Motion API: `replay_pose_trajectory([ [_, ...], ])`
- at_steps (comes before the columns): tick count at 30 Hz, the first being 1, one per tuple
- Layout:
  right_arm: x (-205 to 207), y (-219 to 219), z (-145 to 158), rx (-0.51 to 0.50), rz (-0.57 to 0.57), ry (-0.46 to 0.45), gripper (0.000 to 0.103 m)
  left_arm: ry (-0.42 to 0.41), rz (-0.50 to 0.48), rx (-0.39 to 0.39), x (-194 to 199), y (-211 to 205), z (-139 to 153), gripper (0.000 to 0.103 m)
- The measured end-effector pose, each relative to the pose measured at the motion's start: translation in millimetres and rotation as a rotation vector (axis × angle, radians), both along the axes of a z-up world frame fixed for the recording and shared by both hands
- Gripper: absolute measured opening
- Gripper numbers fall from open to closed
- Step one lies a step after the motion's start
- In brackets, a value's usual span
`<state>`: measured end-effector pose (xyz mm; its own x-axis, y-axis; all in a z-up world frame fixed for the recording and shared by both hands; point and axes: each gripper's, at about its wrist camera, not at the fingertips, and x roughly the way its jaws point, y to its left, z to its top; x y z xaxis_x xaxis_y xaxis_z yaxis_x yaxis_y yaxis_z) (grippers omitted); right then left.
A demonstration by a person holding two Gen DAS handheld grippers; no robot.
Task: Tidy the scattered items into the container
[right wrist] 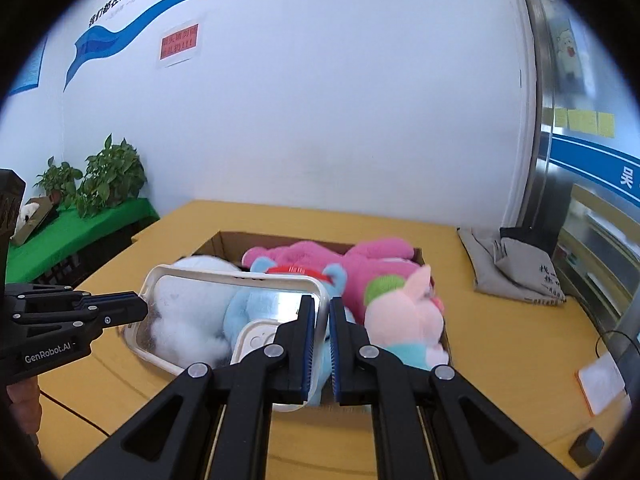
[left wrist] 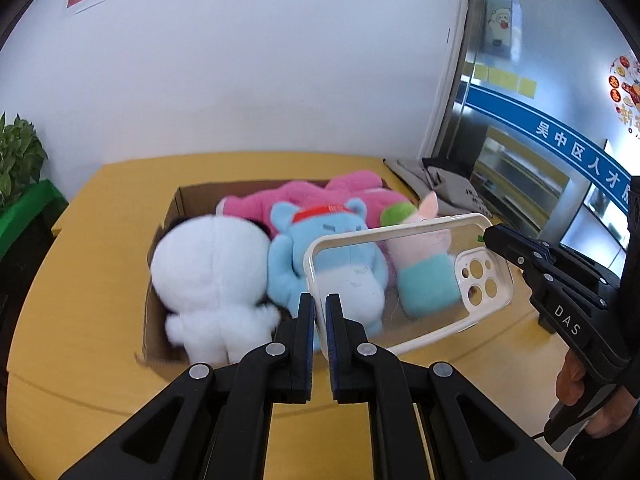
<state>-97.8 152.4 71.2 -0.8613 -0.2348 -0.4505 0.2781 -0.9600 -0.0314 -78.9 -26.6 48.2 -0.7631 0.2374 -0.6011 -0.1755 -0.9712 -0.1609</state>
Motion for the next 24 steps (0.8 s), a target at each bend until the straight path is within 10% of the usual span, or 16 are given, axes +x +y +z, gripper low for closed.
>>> replay_pose_trajectory([
  [7,-121.0,-12.7,7.8,0.028,-0.028,-0.041,0.007,-0.010,0.005,-0.008,-118.1,-4.2,15.7,0.005],
  [14,-216.1,-24.5,-62.9,0.094,-0.060,-0.249,0.007,-0.217,0.027,-0.095,-228.0,5.0,-57.9,0.005],
  [20,-221.6,-27.9,-89.7,0.143,-0.072,-0.259,0.009,-0.190,0.050,-0.174,-232.8,15.4,-81.7,0.005],
  [22,-212.7,-20.9,-79.1,0.120,-0.082,-0.230,0.030,-0.172,0.058,-0.196,-225.7,16.8,-73.2,0.010],
  [24,-195.5,-12.3,-65.8,0.096,-0.088,-0.194,0.085,-0.147,0.078,-0.194,-214.9,14.2,-60.0,0.038],
])
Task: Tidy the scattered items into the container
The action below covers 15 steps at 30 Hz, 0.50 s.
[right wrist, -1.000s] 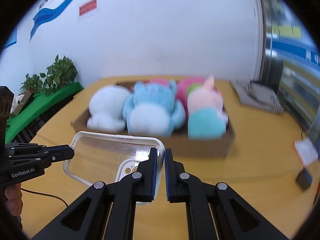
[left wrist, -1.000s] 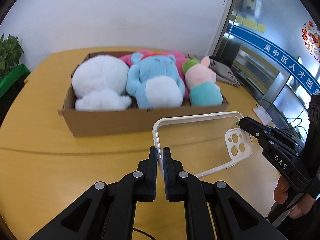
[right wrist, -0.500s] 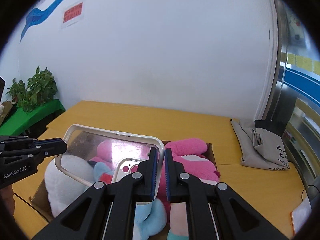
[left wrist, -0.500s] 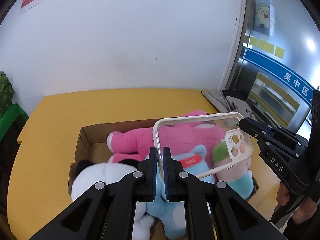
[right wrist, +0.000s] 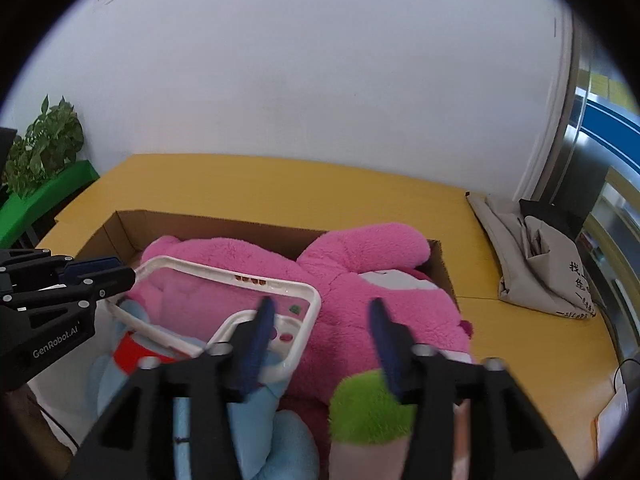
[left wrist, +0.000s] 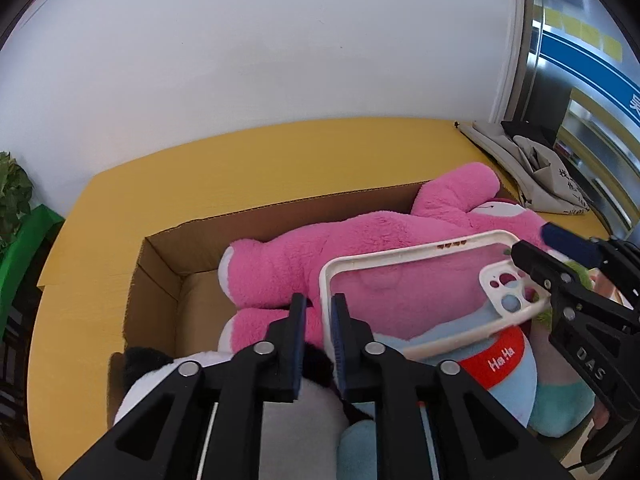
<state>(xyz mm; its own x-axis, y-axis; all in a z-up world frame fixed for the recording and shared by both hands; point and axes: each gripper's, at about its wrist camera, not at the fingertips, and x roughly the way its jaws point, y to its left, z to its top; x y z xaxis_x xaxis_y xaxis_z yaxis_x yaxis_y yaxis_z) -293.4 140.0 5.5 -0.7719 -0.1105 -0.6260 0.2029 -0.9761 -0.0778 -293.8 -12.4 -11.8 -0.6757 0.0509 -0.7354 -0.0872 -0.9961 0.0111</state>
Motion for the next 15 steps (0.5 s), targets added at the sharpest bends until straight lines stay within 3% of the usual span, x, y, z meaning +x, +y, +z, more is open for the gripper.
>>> replay_pose_trajectory([
  [1,10.5,4.1,6.6,-0.010,0.000,0.018,0.085,0.030,0.007,0.010,11.4,-2.8,8.8,0.049],
  [2,21.9,8.4,12.7,-0.019,0.000,0.035,0.085,0.060,0.013,0.020,21.4,-5.2,17.9,0.069],
  [3,38.8,13.4,16.7,-0.023,-0.002,0.046,0.085,0.094,0.020,0.038,35.6,-8.1,27.7,0.083],
  [4,55.6,18.0,19.9,-0.026,-0.003,0.055,0.085,0.121,0.027,0.062,51.4,-11.1,36.4,0.088],
  [9,143.3,25.9,11.6,-0.014,-0.007,0.044,0.085,0.133,0.027,0.162,140.0,-14.9,44.3,0.099],
  [15,230.9,28.5,-7.4,-0.003,-0.031,0.025,0.085,0.105,0.022,0.159,242.5,-3.6,15.3,0.102],
])
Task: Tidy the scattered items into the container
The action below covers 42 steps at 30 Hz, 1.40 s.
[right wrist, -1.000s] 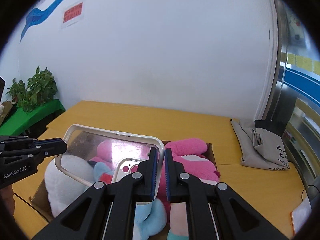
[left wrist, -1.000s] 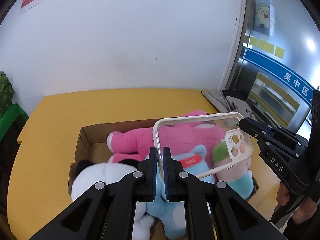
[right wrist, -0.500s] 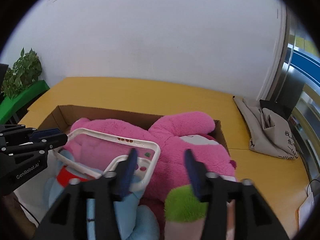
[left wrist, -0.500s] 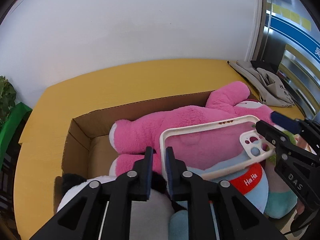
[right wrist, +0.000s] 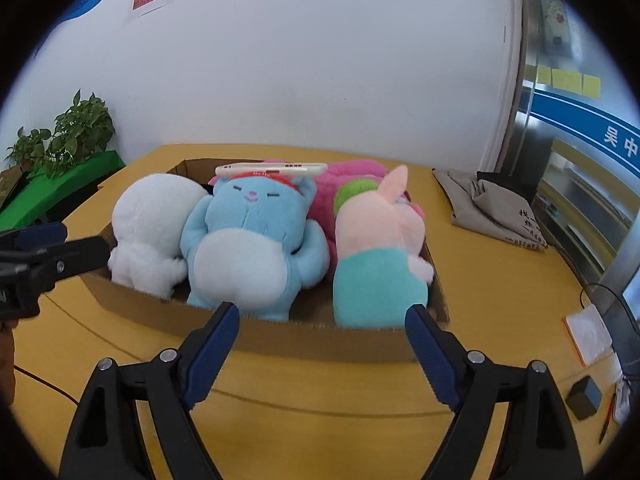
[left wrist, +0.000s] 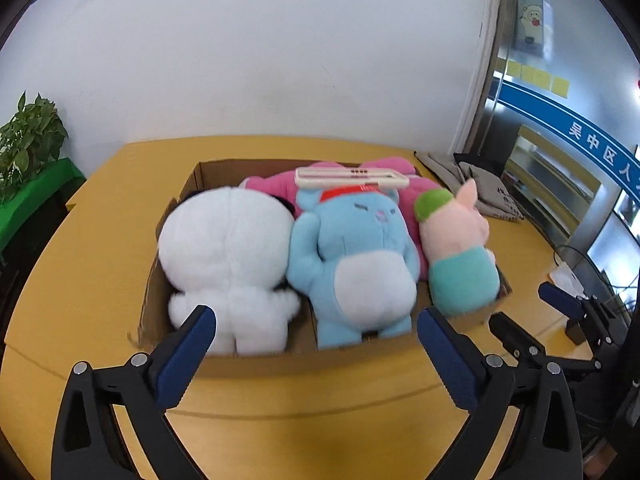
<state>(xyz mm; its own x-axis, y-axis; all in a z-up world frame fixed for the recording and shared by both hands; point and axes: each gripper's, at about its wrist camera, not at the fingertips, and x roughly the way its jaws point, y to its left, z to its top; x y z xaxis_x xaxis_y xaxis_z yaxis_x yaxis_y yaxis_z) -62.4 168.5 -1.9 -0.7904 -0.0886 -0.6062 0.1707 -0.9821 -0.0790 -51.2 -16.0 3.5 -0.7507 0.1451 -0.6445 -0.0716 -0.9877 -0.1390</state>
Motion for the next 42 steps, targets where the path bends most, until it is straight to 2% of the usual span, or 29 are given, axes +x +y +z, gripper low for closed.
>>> replay_pose_trajectory([
  [6,51.5,9.5,-0.7,-0.014,-0.049,0.004,0.085,-0.010,-0.011,-0.035,63.2,11.9,-14.4,0.102],
  [13,84.3,16.5,10.1,-0.039,-0.047,0.023,0.085,0.009,0.023,-0.004,94.2,11.4,-7.9,0.102],
  [25,105.8,25.9,13.0,-0.050,-0.050,0.034,0.085,0.031,0.021,-0.038,120.0,26.9,-0.5,0.102],
  [42,104.8,26.7,10.2,-0.038,-0.042,0.030,0.085,0.036,0.030,-0.038,120.0,28.8,0.2,0.102],
])
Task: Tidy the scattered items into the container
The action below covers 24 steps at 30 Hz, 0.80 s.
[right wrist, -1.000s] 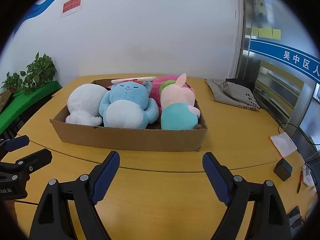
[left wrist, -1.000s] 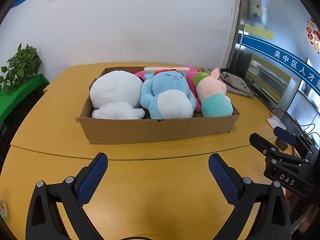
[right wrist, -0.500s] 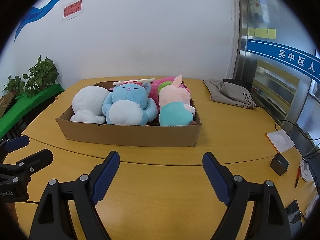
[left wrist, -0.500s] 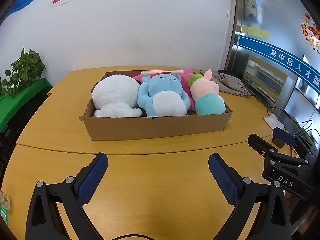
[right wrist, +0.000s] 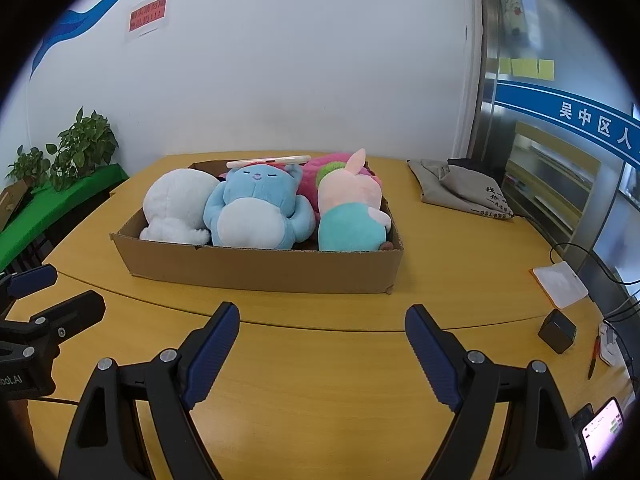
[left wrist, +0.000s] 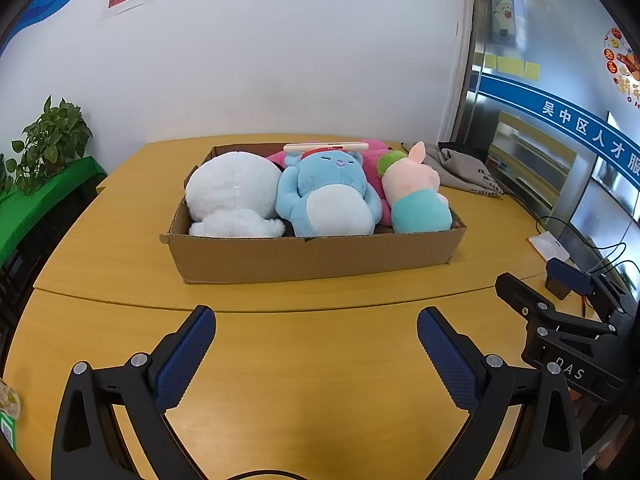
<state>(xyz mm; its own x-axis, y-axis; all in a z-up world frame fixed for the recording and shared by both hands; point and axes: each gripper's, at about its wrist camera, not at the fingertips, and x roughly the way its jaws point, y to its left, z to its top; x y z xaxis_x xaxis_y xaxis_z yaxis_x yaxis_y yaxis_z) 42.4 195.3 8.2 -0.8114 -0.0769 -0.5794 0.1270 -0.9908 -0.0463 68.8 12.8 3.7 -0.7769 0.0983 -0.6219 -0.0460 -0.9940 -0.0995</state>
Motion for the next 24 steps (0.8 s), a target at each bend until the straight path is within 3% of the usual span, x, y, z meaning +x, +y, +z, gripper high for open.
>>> replay_pose_trajectory([
  [24,-7.2,1.0,-9.7,-0.002,0.007,-0.026,0.085,-0.033,0.011,-0.006,-6.2,-0.8,-11.8,0.102],
])
